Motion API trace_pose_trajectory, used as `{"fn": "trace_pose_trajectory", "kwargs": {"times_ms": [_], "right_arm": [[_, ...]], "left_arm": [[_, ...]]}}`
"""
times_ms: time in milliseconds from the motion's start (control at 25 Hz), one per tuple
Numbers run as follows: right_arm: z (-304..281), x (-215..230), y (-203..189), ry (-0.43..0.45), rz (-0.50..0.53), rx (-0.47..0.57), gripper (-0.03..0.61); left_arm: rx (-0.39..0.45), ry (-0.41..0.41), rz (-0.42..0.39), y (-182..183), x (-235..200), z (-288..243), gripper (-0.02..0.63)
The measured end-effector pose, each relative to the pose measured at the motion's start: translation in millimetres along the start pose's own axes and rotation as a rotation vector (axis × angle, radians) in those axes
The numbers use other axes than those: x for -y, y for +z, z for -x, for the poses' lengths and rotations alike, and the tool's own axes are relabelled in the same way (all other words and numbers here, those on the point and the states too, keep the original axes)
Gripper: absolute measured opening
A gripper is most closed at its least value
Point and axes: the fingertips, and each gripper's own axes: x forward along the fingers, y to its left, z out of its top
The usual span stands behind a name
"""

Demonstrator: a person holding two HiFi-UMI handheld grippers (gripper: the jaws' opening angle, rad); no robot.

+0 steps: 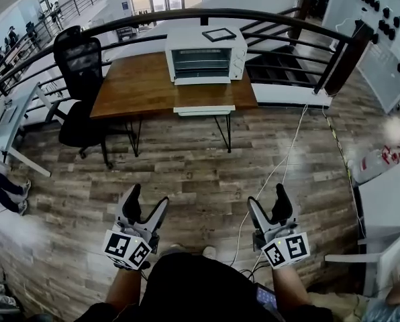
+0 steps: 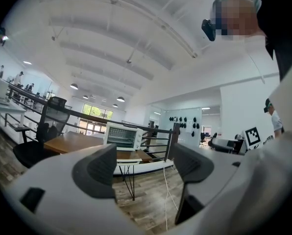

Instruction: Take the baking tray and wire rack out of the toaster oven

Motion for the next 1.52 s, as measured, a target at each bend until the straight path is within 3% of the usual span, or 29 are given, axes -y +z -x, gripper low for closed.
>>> {"fn": "trace_pose_trajectory", "kwargs": {"times_ms": [320, 640, 1080, 1240, 1520], "right_arm": [[-22, 18, -5, -0.004, -0.03, -0.011, 0.364], [-104, 24, -17, -0.049, -0.076, -0.047, 0.333], [-250, -19, -14, 0.016, -0.059, -0.079, 0.31], [-274, -26, -20, 0.008, -0.1, -0.092, 0.298], [-292, -14, -34, -0.025, -0.08, -0.139, 0.29]], "left_arm": [[-0.017, 0.031, 0.021, -7, -11, -13, 0.353], [0.019, 0.002, 0.053, -3, -82, -68, 0.353], [0.052, -0.051, 0.065, 31, -181, -129, 0.353], [0.04, -0.071, 0.074, 30, -204, -139, 0.348], [0.032, -0.095, 0.086, 29, -218, -160, 0.333]]}}
